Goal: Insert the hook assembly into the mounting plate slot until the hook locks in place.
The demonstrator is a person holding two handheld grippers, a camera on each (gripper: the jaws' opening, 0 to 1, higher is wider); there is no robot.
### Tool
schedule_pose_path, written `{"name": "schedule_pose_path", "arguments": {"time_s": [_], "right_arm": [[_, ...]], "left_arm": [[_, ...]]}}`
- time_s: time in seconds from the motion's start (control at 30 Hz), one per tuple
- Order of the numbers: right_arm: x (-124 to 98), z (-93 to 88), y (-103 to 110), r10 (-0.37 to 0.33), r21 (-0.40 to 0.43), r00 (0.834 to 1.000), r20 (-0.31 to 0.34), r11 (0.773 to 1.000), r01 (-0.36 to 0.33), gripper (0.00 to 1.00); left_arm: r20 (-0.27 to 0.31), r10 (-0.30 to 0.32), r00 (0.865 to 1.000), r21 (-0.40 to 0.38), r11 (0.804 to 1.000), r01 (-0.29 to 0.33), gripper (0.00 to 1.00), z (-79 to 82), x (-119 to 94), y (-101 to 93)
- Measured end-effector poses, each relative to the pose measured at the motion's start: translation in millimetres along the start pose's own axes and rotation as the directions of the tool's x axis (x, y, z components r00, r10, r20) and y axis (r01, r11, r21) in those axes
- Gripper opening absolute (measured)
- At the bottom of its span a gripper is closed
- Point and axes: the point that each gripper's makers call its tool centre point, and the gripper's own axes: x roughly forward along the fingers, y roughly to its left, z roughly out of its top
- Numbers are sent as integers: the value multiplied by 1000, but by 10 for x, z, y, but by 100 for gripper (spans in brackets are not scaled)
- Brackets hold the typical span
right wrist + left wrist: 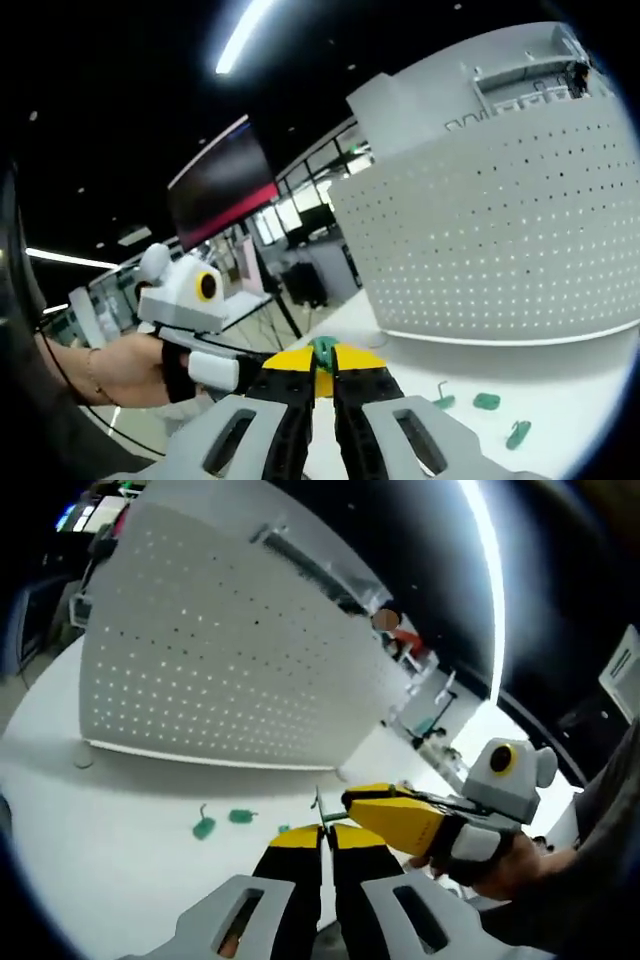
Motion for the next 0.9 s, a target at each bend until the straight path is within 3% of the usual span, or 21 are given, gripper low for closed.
{"name": "schedule_pose_path", "arguments": {"time_s": [0.17, 0.43, 0.6, 0.67, 0.9], "right_arm": [[11, -14, -22, 3, 47, 1000, -14, 999, -3, 12], [-16, -21, 33, 11, 85, 1000, -20, 996, -10, 14], [-79, -2, 85, 25, 43, 999, -24, 999, -24, 14], [-85, -85, 116, 50, 40, 996, -67, 998, -48, 13], [-80, -145, 83, 15, -70, 995, -97, 997, -22, 10]], "left_arm": [[-5, 18, 1000, 36, 999, -18, 1, -4, -18, 21], [6, 41, 999, 45, 998, -41, 1, 6, -34, 68], [3, 89, 996, 97, 991, -89, 1, 33, -82, 164], [8, 106, 994, 118, 987, -106, 1, 47, -97, 185], [-15, 145, 989, 220, 966, -138, 1, 15, -94, 166]]}}
